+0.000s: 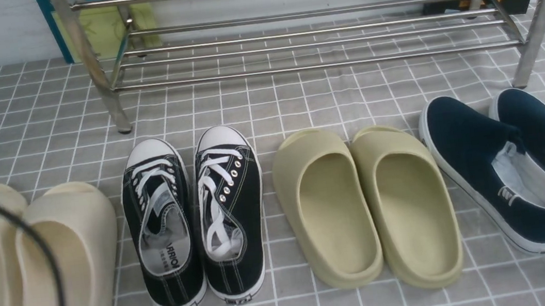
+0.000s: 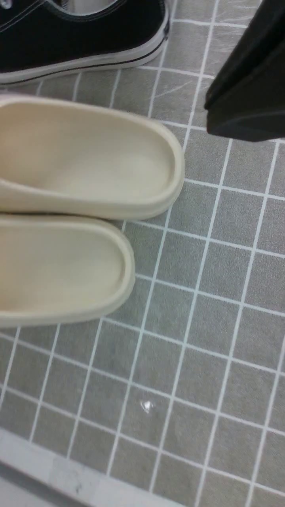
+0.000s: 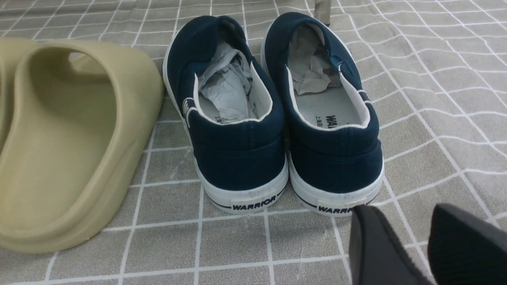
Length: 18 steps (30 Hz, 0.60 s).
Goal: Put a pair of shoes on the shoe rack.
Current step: Use the left arm to grab the shoe closest to it
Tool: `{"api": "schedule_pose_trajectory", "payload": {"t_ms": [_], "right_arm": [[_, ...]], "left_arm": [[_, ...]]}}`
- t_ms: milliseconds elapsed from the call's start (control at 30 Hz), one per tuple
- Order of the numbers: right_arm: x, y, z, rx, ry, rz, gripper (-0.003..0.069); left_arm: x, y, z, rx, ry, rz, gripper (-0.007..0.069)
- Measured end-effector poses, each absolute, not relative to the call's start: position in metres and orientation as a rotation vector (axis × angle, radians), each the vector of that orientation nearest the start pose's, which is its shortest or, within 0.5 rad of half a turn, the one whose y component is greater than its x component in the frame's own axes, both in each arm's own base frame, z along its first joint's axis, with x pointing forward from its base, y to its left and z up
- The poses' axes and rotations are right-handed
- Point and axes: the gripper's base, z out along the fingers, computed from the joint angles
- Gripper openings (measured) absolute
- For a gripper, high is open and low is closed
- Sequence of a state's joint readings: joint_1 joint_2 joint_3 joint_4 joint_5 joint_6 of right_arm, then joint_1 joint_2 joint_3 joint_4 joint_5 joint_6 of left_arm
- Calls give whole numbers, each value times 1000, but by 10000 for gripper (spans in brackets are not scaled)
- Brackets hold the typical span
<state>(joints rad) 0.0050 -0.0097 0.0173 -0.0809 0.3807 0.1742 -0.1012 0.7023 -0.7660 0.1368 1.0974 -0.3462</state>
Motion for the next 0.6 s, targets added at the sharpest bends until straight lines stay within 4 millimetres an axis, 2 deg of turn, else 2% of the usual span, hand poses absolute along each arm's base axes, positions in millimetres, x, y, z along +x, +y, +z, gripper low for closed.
{"api": "schedule_pose_trajectory", "payload": {"t_ms": [100, 133, 200, 300, 367, 400, 500, 600], "right_arm": [[52, -2, 174, 109, 1868, 44, 246], [52, -2, 174, 109, 1868, 44, 246], [52, -2, 174, 109, 1868, 44, 246], [52, -2, 174, 109, 1868, 44, 246], [52, -2, 174, 109, 1868, 44, 246], [52, -2, 174, 109, 1868, 44, 246], [52, -2, 174, 109, 1868, 44, 246], [52, -2, 174, 109, 1868, 44, 246]], "left_arm": [[124, -8, 316, -205, 2547, -13, -13], [140, -16, 313, -164, 2597, -16, -13], [151, -20, 310, -147, 2634, -17, -13], [188, -36, 306, -155, 2721, -83, -1], [201, -41, 305, -165, 2742, -114, 18], [209, -45, 304, -180, 2756, -151, 36], [244, -60, 290, -209, 2793, -244, 155], [262, -66, 270, -216, 2838, -267, 262]]}}
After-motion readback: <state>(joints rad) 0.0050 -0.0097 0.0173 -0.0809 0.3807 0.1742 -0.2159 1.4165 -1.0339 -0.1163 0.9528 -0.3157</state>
